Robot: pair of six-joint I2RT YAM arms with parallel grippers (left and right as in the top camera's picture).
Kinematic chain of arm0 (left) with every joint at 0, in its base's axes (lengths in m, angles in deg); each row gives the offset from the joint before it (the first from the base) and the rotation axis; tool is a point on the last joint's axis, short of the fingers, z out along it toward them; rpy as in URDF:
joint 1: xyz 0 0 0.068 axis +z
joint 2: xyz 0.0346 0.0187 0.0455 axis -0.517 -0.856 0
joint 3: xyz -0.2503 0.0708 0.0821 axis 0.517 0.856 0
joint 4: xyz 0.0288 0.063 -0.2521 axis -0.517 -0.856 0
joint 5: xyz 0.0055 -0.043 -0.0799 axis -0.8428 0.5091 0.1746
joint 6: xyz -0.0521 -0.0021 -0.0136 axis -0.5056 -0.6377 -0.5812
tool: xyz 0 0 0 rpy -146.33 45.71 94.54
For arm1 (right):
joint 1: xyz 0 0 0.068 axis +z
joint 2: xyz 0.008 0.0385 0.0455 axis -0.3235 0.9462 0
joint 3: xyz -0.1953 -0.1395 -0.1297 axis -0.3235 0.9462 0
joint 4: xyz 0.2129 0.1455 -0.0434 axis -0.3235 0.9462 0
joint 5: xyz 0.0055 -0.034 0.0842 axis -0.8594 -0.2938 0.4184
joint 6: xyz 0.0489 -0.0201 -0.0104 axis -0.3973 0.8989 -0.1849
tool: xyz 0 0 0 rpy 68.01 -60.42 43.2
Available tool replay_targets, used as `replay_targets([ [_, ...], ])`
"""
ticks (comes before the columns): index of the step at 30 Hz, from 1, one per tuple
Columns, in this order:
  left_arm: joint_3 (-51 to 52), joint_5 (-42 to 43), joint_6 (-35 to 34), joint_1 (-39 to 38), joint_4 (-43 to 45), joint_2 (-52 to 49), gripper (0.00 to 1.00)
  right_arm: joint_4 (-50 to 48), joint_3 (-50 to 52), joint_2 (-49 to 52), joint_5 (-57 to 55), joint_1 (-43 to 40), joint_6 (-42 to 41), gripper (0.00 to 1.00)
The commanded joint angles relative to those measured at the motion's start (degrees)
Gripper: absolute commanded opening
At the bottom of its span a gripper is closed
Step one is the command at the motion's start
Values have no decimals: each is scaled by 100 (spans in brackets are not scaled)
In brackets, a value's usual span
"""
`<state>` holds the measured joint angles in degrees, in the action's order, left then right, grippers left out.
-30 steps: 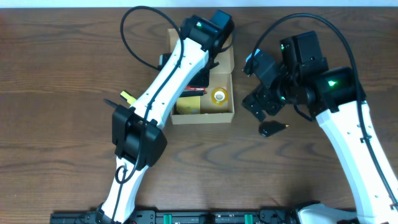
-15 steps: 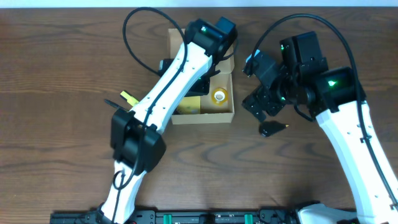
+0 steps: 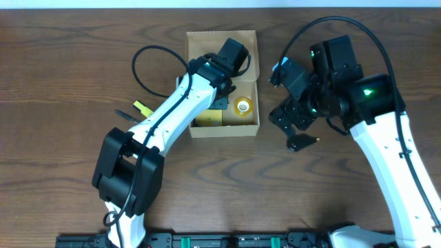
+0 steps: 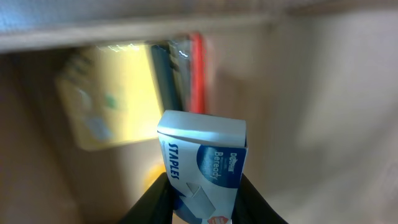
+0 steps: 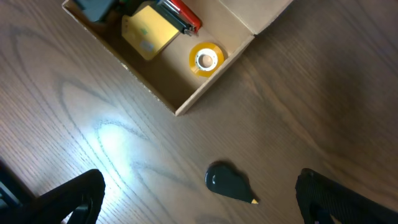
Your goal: Pack container
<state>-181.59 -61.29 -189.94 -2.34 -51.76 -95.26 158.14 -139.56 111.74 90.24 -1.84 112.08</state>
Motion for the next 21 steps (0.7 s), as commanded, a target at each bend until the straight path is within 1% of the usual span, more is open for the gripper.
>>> replay_targets([
  [1, -9, 208, -348, 2, 225, -79, 26, 7, 4, -96, 22, -35, -39, 99],
  [8, -9, 684, -348, 4, 737, -328, 26, 0, 4, -96, 22, -35, -39, 99],
  [13, -9, 800, -348, 9, 723, -352, 29, 0, 4, -96, 22, -35, -39, 99],
  [21, -9, 1161, -345, 15, 649, -352, 30, 0, 4, -96, 22, -35, -39, 99],
])
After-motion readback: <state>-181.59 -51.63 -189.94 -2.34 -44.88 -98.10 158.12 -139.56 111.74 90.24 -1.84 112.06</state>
